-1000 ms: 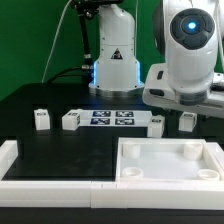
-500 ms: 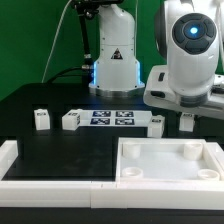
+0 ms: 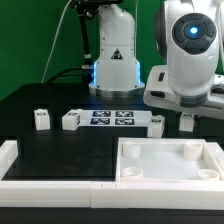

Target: Assemble one leg

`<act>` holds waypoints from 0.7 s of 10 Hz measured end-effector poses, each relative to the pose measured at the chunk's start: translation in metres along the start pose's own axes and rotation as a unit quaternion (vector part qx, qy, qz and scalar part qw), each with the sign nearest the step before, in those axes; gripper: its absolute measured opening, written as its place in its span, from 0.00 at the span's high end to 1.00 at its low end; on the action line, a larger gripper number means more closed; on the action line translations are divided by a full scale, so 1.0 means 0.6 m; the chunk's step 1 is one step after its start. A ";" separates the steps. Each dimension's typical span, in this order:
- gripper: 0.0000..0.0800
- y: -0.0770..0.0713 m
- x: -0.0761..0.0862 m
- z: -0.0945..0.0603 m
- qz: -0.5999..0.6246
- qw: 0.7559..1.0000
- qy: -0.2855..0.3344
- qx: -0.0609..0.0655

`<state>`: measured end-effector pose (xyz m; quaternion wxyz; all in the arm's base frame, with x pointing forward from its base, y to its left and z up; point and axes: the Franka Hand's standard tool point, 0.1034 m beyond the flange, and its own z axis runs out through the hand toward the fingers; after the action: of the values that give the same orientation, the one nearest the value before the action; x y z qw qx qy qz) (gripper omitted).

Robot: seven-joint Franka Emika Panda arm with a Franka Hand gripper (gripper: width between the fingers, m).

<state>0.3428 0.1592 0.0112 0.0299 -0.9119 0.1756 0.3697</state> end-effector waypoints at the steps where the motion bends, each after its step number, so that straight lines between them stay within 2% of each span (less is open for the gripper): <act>1: 0.64 0.001 -0.001 -0.003 -0.001 1.000 -0.001 -0.002; 3: 0.64 0.005 -0.015 -0.037 -0.015 1.000 -0.005 -0.018; 6: 0.64 0.011 -0.046 -0.104 -0.019 1.000 -0.012 -0.015; 7: 0.64 0.009 -0.040 -0.099 -0.018 1.000 -0.009 -0.014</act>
Offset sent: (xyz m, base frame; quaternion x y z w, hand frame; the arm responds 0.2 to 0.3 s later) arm 0.0097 -0.0131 0.0545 -0.0422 -0.0288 -0.0242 0.9984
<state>0.3644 0.1505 0.0712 0.0257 -0.9120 0.1538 0.3795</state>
